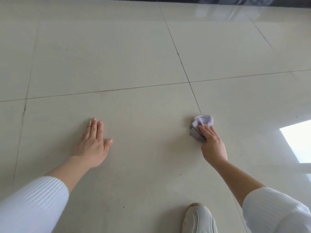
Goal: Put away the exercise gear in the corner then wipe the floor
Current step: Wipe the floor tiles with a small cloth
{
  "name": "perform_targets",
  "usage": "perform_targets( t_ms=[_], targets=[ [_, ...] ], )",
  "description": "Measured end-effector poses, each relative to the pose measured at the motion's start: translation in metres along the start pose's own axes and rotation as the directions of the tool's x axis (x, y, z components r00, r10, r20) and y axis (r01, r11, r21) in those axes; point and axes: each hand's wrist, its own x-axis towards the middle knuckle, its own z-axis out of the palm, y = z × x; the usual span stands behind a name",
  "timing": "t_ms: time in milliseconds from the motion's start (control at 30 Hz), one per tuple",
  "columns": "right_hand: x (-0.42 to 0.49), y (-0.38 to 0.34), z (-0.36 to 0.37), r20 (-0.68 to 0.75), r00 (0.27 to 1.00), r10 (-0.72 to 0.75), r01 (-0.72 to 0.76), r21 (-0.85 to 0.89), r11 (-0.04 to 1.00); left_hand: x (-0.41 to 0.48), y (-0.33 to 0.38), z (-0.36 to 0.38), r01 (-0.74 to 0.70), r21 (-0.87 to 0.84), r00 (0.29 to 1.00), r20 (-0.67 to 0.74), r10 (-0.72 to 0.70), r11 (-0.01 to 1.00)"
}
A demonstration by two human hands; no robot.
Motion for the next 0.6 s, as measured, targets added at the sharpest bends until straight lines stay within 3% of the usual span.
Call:
perform_targets(
  t_ms=[67,133,200,300,367,433,533,567,600],
  targets=[
    [-0.016,0.010,0.000,-0.094,0.979,0.182,-0.181,0.021,0.983,0.000,0.000,0.000,0.002,-0.002,1.000,0.004,-0.002,1.000],
    [-0.038,0.008,0.007,-0.126,0.963,0.238,-0.230,0.075,0.970,0.001,0.000,0.001,-0.001,-0.005,1.000,-0.005,0.001,1.000],
    [-0.062,-0.006,0.021,-0.086,0.986,0.145,-0.137,0.094,0.986,0.002,-0.001,0.003,-0.002,-0.032,1.000,-0.019,0.002,0.999],
    [-0.103,-0.036,0.050,0.067,0.974,-0.217,0.212,0.074,0.975,0.002,-0.001,0.006,0.001,-0.083,0.999,-0.047,-0.005,0.997],
    [-0.129,-0.052,0.068,0.188,0.862,-0.470,0.456,0.115,0.882,0.002,-0.001,0.007,0.001,-0.086,0.998,-0.058,-0.006,0.996],
    [-0.152,-0.067,0.081,0.308,0.646,-0.698,0.673,0.201,0.711,0.002,-0.002,0.006,-0.002,-0.080,0.998,-0.060,-0.002,0.997],
    [-0.158,-0.074,0.087,0.391,0.332,-0.858,0.846,0.279,0.455,0.002,-0.002,0.005,-0.003,-0.081,0.998,-0.058,-0.002,0.997],
    [-0.150,-0.072,0.085,0.391,0.282,-0.876,0.875,0.270,0.402,0.001,-0.002,0.005,-0.005,-0.080,0.998,-0.063,0.000,0.997],
    [-0.139,-0.069,0.081,0.381,0.278,-0.882,0.887,0.251,0.388,0.001,-0.002,0.005,-0.006,-0.078,0.998,-0.069,0.001,0.997]
  ],
)
